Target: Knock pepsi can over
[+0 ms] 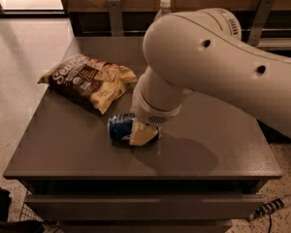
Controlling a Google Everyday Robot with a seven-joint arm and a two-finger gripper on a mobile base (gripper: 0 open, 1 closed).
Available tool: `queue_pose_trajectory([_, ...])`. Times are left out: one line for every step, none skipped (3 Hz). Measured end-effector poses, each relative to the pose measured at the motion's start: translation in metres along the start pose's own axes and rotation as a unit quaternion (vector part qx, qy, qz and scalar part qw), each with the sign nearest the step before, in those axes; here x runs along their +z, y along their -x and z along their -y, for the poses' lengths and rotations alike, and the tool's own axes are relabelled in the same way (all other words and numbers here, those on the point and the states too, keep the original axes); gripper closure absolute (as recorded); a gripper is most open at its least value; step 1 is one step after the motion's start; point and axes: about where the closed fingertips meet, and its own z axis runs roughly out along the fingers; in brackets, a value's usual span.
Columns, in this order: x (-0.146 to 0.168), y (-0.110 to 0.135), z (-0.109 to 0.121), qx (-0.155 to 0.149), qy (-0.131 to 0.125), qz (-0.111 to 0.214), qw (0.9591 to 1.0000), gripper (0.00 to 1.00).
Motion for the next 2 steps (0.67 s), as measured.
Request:
queue_pose_trajectory([0.0001, 0.0008, -0.0004, -0.001, 0.000, 0.000, 1.0000, 0.04])
queue_pose_trajectory([0.0001, 0.0013, -0.0006, -0.002, 0.000, 0.000, 1.0000, 0.00])
